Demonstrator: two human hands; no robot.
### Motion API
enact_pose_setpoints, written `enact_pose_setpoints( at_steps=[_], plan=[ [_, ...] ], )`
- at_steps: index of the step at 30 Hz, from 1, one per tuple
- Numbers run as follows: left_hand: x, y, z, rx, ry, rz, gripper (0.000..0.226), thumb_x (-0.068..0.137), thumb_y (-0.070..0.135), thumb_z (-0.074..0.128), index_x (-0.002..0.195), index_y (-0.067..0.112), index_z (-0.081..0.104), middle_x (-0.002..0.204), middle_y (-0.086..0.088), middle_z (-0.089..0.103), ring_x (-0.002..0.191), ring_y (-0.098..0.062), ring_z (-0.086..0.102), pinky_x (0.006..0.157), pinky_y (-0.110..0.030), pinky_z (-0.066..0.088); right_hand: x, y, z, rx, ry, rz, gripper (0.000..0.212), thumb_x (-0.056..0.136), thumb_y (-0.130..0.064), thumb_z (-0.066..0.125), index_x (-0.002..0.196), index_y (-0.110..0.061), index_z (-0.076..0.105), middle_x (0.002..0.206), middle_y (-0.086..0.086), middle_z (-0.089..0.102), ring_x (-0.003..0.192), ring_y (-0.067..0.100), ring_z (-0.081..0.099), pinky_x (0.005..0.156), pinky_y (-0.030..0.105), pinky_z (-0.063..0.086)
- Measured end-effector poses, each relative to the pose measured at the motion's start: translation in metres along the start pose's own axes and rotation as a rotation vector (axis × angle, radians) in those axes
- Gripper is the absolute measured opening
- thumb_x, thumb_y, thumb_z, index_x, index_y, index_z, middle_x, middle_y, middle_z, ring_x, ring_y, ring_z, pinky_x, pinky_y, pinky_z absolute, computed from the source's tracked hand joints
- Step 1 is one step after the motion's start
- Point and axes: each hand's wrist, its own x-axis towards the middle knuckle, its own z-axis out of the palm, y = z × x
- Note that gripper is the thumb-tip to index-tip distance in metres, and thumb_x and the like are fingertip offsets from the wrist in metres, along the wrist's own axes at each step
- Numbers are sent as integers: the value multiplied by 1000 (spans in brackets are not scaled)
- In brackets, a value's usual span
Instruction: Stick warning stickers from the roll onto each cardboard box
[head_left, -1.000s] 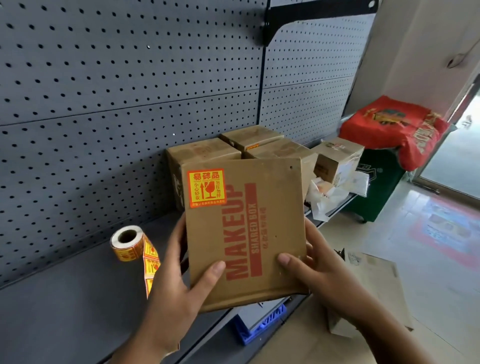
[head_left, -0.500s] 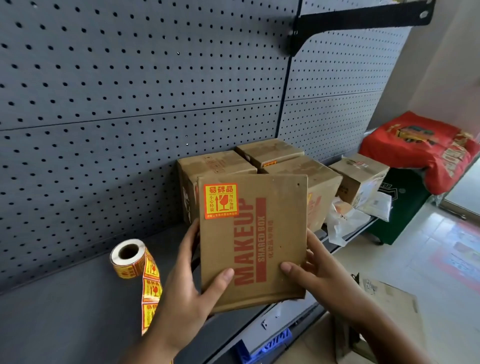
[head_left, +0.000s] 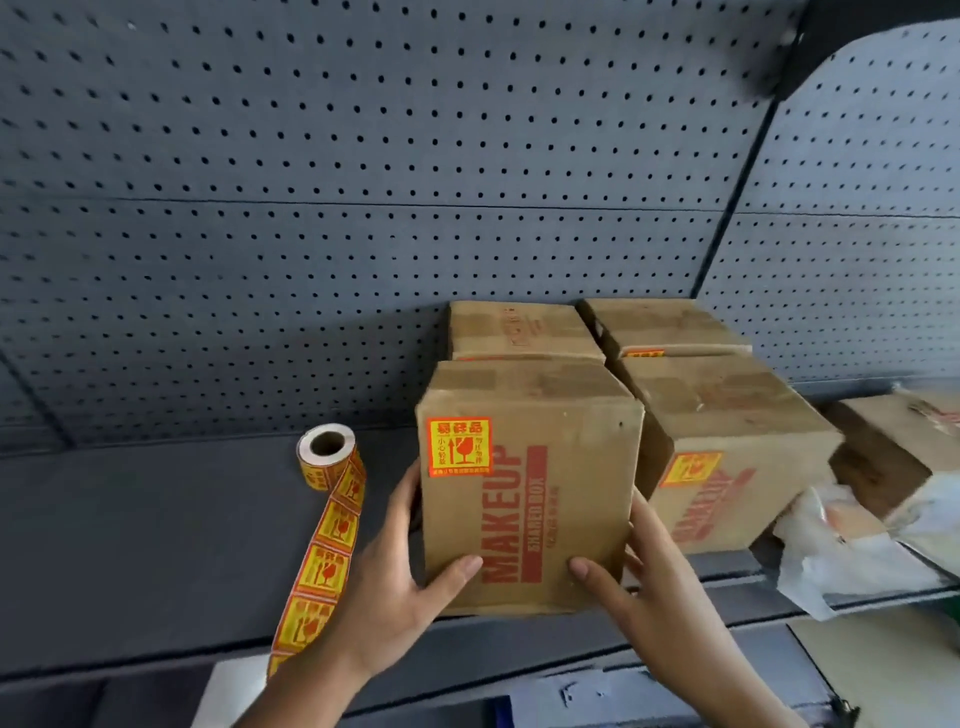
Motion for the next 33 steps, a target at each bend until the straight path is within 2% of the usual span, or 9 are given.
enact_pose_setpoints(
  at_steps=[5,9,13,15,18,23,27,30,33],
  plan=[
    [-4,-7,30,91,115,-51,97,84,36,78,153,47,11,134,45,44,127,14,48,106,-29,48,14,21,-3,-106,-8,-4,78,91,-15,70,148,-49,29,133,-23,57,123,-5,53,101,25,47],
    [0,-13,44,170,138,-69,98,86,40,77,153,52,6,141,31,51,128,8,52,106,-33,50,17,28,0,-143,12,89,52,96,-14,61,138,-35,38,113,-26,60,101,-11,57,83,19,46],
    [5,-20,51,224,167,-97,94,88,42,74,154,46,7,140,23,56,119,8,59,101,-36,54,20,26,0,-222,-22,141,26,104,-17,44,126,-28,39,102,-14,57,85,-8,53,67,18,44],
    [5,-23,54,264,183,-94,91,88,46,72,154,44,9,139,21,57,114,10,60,98,-29,55,22,24,-1,-265,-23,159,12,105,-19,41,116,-25,41,96,-9,57,79,-3,53,62,14,41],
    [5,-23,59,288,211,-81,90,88,48,71,154,43,10,138,22,57,114,8,60,95,-22,55,24,20,-4,-317,-26,207,6,106,-24,39,108,-23,43,90,-4,61,74,6,56,57,23,43],
    [5,-25,65,307,256,-67,88,87,49,70,154,42,14,140,22,56,115,-4,65,92,-30,58,23,20,-14,-505,-145,274,19,104,-34,41,102,-21,55,88,0,66,70,13,59,57,25,44],
    [6,-21,68,338,262,-71,88,88,49,69,154,44,11,147,21,49,115,-7,66,89,-31,59,14,9,-26,-606,-260,311,36,102,-41,42,77,-21,59,78,-3,64,66,15,59,59,25,46],
    [4,-15,70,301,241,-113,92,87,46,71,153,47,6,151,24,42,123,-5,60,94,-36,58,8,-6,-26,-667,-321,288,31,99,-49,39,95,-30,63,96,-9,67,84,14,64,78,30,53],
    [0,-13,64,282,226,-97,96,85,45,73,154,46,6,155,25,34,134,-4,50,104,-40,53,4,-26,-21,-647,-345,165,24,100,-50,40,102,-37,60,98,-15,65,92,12,64,82,30,52]
  ],
)
